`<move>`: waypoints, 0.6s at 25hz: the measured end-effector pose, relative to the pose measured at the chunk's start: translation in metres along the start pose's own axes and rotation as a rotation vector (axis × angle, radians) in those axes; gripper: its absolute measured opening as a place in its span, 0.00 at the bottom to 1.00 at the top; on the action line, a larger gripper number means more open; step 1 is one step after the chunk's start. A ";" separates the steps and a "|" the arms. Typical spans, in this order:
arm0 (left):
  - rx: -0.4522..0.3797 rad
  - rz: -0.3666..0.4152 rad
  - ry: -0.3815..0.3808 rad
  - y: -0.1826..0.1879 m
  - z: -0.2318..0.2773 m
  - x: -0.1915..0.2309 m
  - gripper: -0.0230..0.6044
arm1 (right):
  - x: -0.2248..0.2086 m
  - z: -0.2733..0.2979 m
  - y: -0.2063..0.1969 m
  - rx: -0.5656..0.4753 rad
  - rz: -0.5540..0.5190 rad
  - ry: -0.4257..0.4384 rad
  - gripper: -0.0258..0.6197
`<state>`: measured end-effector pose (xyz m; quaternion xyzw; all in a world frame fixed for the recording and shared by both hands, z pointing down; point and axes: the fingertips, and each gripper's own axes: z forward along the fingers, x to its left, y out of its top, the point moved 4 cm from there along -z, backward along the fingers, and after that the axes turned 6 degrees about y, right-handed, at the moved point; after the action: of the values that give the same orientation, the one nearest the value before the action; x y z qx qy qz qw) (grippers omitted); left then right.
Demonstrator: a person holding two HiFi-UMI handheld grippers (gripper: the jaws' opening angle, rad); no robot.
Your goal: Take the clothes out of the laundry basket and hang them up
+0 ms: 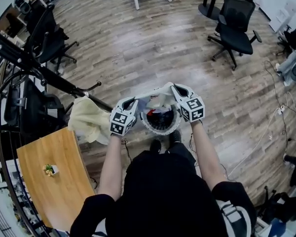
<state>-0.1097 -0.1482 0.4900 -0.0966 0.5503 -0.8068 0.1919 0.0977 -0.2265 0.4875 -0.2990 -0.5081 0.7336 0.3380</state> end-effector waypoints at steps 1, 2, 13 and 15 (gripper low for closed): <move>-0.005 -0.008 0.027 0.003 -0.002 0.004 0.09 | -0.002 0.007 0.005 0.001 -0.012 0.026 0.07; -0.009 -0.015 0.055 0.006 -0.004 0.007 0.09 | -0.003 0.013 0.010 0.001 -0.024 0.051 0.07; -0.048 -0.077 0.355 0.038 -0.033 0.024 0.09 | -0.007 0.069 0.066 -0.019 -0.156 0.325 0.07; -0.055 -0.091 0.420 0.042 -0.042 0.025 0.09 | -0.002 0.080 0.076 -0.028 -0.184 0.386 0.07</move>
<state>-0.1393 -0.1360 0.4342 0.0436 0.5950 -0.8018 0.0338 0.0220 -0.2909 0.4401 -0.3909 -0.4692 0.6219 0.4902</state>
